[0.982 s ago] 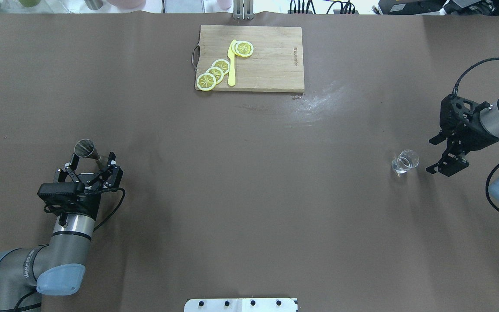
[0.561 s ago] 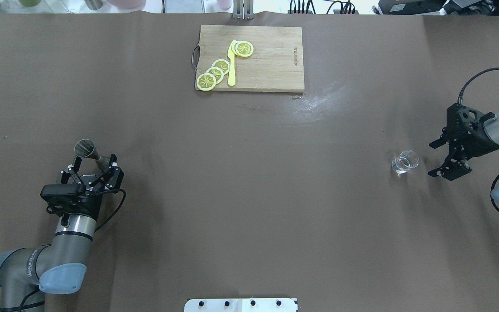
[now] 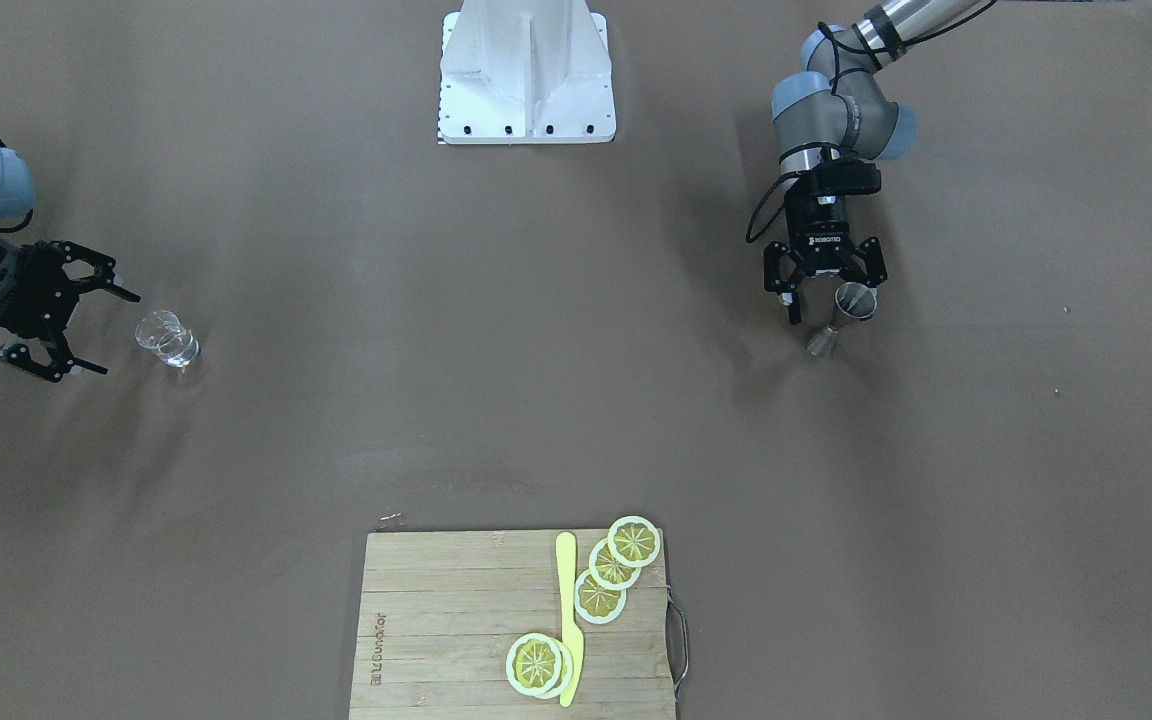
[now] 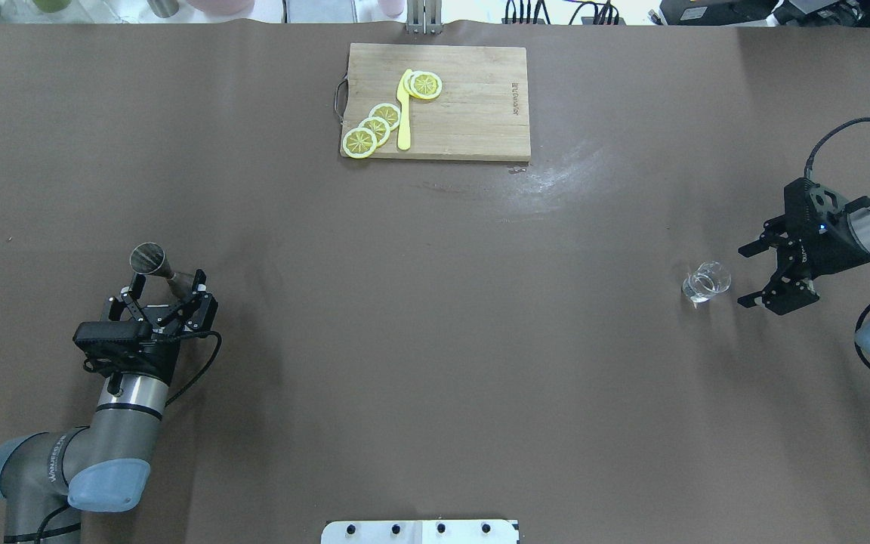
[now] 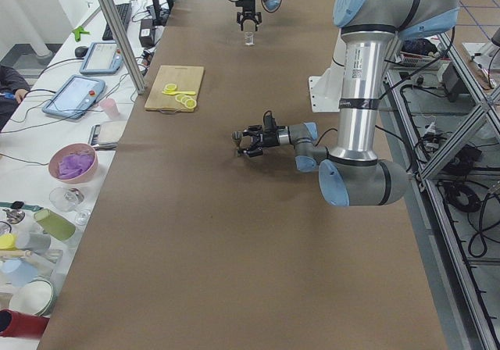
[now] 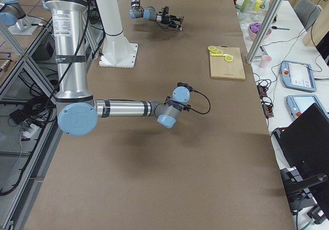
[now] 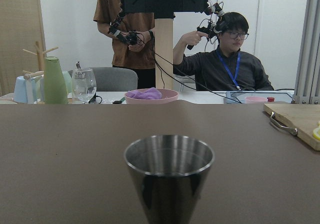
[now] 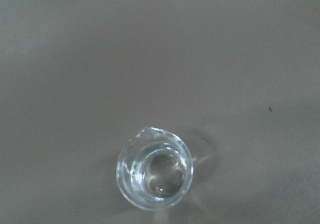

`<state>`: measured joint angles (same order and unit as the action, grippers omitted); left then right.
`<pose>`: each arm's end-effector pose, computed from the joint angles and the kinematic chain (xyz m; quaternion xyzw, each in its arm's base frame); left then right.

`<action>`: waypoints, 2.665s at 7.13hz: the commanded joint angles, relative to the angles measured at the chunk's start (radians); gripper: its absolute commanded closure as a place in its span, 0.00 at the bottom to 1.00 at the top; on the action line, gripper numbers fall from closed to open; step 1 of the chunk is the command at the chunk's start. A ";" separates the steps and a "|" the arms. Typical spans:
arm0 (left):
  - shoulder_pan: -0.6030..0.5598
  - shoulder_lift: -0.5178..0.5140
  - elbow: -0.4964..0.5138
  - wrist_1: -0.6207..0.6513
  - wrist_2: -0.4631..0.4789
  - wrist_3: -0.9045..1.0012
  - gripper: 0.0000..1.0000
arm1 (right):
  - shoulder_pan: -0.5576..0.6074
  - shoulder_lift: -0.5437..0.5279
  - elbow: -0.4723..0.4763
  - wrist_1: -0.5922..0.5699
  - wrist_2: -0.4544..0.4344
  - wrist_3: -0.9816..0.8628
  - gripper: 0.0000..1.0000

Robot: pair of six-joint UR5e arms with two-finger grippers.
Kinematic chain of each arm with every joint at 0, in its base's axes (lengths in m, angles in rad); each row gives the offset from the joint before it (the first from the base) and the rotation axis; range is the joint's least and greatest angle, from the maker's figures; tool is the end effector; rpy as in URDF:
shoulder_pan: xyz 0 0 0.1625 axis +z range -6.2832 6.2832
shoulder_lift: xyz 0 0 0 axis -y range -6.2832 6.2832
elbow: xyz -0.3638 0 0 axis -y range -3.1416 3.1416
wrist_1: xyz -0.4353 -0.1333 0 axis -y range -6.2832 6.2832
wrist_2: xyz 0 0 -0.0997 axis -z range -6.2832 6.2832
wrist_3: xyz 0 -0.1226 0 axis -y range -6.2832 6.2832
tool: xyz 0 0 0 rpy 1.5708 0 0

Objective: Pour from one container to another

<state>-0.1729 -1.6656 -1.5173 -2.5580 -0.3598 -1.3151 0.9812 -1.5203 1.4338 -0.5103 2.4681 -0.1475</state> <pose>0.5068 -0.3403 0.4436 0.5702 0.2898 -0.2501 0.7268 -0.2865 -0.4957 0.5240 0.3274 -0.4664 -0.4762 0.6697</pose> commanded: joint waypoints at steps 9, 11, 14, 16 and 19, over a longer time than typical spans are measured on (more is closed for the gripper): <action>-0.022 -0.002 0.028 -0.041 -0.002 0.027 0.11 | -0.001 0.063 -0.205 0.395 0.009 0.147 0.00; -0.020 -0.013 0.031 -0.041 -0.001 0.028 0.32 | -0.003 0.065 -0.208 0.446 0.023 0.166 0.00; -0.022 -0.019 0.034 -0.041 -0.001 0.028 0.51 | -0.009 0.066 -0.225 0.492 0.031 0.194 0.00; -0.022 -0.017 0.035 -0.053 -0.001 0.028 0.51 | -0.019 0.103 -0.265 0.498 0.028 0.195 0.00; -0.022 -0.014 0.042 -0.056 -0.001 0.027 0.51 | -0.029 0.132 -0.288 0.504 0.028 0.201 0.00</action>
<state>-0.1948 -1.6811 -1.4773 -2.6129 -0.3612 -1.2880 0.9560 -1.3929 1.1504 -0.0104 2.4965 0.0526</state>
